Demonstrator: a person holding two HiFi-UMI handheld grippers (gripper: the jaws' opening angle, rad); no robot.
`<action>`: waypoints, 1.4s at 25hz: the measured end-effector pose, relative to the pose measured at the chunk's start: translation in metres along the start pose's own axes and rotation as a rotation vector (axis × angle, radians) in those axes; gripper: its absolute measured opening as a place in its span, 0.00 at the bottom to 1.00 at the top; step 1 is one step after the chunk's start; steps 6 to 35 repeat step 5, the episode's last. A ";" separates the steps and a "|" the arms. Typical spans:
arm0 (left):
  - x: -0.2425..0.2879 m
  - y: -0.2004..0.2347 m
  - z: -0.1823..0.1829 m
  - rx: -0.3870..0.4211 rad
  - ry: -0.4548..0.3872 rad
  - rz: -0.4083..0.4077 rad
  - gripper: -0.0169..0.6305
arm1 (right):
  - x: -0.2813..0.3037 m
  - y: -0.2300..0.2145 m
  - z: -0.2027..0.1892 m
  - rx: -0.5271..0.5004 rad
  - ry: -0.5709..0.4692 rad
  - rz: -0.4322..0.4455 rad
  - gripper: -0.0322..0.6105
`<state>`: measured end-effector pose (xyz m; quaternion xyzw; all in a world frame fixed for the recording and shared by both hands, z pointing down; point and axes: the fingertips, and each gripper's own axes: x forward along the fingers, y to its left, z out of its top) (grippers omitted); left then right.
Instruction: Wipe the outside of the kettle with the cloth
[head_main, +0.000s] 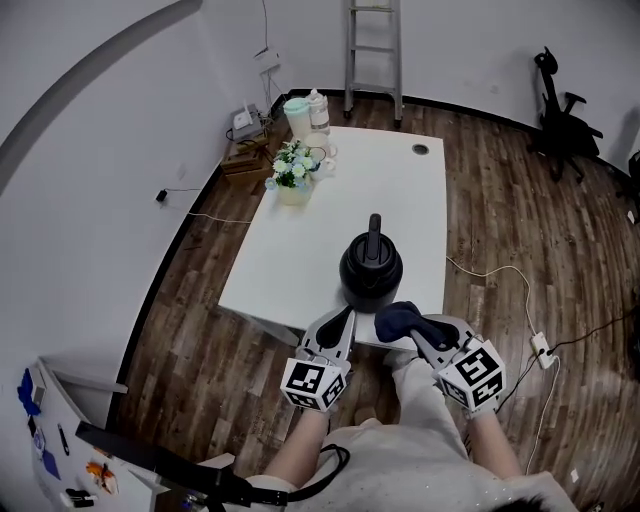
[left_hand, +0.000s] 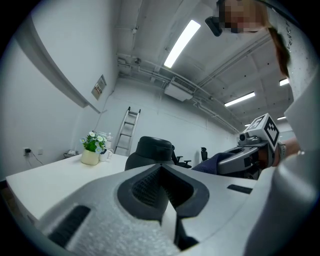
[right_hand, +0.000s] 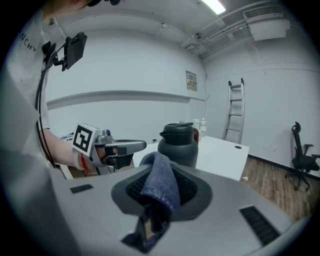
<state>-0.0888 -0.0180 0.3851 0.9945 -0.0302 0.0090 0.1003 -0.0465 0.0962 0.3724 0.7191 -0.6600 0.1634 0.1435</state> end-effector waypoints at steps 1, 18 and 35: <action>-0.001 0.002 -0.005 -0.003 0.010 0.001 0.03 | 0.001 0.002 0.000 -0.001 0.001 0.002 0.15; -0.008 0.012 -0.018 -0.022 0.044 0.015 0.03 | 0.005 0.006 0.000 0.008 -0.002 -0.001 0.15; -0.008 0.012 -0.018 -0.022 0.044 0.015 0.03 | 0.005 0.006 0.000 0.008 -0.002 -0.001 0.15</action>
